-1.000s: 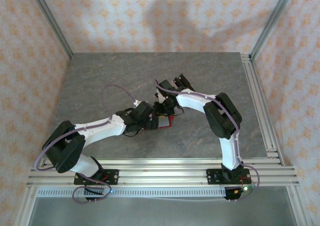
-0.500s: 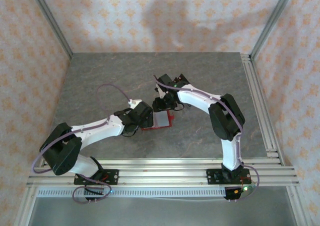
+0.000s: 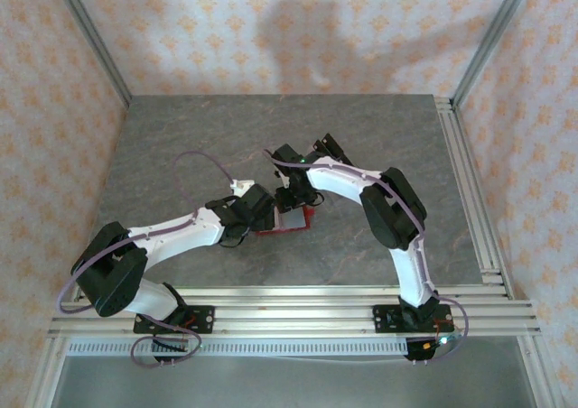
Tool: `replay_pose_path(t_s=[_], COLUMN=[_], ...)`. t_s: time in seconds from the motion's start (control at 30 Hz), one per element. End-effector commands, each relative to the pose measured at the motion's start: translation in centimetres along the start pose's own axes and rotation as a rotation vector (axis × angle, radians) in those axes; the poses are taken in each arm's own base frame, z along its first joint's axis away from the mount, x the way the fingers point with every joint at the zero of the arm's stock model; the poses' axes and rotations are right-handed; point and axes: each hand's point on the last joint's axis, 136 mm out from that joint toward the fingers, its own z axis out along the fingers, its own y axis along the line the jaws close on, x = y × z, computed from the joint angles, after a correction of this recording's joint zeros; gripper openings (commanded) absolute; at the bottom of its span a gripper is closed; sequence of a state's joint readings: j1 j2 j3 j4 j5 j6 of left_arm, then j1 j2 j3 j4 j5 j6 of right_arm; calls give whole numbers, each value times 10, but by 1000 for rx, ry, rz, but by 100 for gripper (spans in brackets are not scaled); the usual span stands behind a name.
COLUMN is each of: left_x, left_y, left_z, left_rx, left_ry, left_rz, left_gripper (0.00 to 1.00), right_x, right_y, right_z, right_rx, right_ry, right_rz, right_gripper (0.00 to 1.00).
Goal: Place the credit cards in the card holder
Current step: Flip over the card slot on the card holder.
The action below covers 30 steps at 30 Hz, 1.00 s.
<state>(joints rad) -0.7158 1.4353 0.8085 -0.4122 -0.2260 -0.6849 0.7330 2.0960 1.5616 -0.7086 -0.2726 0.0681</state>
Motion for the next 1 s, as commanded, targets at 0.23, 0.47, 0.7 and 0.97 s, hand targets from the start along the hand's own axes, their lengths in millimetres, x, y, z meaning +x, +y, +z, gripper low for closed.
replay_pose_path(t_s=[0.23,0.47,0.7,0.97], left_x=[-7,-8,-5,-5], left_y=[6,5,-1,-2], left_z=[-6,-6,-2,-1], left_rx=[-34,-33,-20,-15], left_ry=[-35,-34,-14,-12], left_rz=[-11,0,30,32], left_gripper=[100,100,100,100], right_x=[22,19,9,2], right_y=[-2,10,22,39], right_z=[21,16,1,-14], right_rx=[0,-68,-126,-221], right_ry=[97,80,47,20], right_rz=[5,38,61,98], right_gripper=[42,29,31,39])
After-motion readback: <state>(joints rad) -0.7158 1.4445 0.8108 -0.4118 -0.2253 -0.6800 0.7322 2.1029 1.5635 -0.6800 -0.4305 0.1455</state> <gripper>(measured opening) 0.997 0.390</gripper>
